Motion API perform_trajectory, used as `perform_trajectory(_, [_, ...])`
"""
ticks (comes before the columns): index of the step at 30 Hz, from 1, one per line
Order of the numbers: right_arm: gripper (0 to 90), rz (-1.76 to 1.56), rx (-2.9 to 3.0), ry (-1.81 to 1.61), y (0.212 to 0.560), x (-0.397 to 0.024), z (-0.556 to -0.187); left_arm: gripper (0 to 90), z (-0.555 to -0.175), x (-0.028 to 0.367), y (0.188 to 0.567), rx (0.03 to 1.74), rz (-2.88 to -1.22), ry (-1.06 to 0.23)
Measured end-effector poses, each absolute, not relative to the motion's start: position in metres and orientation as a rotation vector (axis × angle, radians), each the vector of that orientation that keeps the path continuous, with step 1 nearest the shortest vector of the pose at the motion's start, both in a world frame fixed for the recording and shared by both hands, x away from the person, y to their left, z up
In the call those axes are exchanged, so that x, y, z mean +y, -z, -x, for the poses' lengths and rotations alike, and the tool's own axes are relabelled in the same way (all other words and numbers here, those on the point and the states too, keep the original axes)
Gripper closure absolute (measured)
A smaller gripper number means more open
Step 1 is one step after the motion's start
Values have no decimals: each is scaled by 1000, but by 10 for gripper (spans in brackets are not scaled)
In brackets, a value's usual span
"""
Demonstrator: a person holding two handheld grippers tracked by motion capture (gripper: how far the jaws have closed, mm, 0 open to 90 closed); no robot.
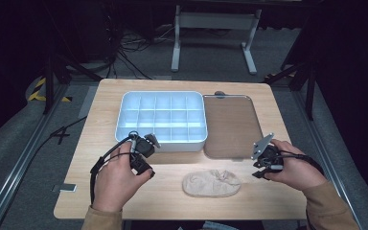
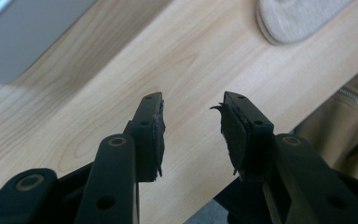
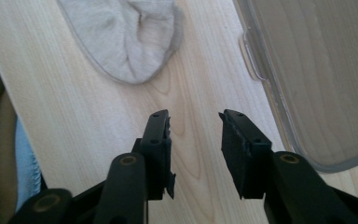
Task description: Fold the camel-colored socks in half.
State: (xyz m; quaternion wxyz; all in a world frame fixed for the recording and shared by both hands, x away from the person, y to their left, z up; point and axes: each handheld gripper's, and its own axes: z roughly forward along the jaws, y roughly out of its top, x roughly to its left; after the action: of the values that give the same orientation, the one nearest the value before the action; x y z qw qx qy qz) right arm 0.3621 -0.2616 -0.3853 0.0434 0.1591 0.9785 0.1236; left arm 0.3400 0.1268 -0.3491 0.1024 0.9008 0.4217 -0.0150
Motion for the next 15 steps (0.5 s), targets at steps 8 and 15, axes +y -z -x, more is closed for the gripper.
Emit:
perform_trajectory(8, [612, -478, 2976, -419, 384, -259, -359, 568, -329, 107, 340, 1103, -2730, 9])
perform_trajectory(15, [613, -491, 2976, -440, 385, -259, -358, 588, -327, 97, 336, 1082, -2719, 6])
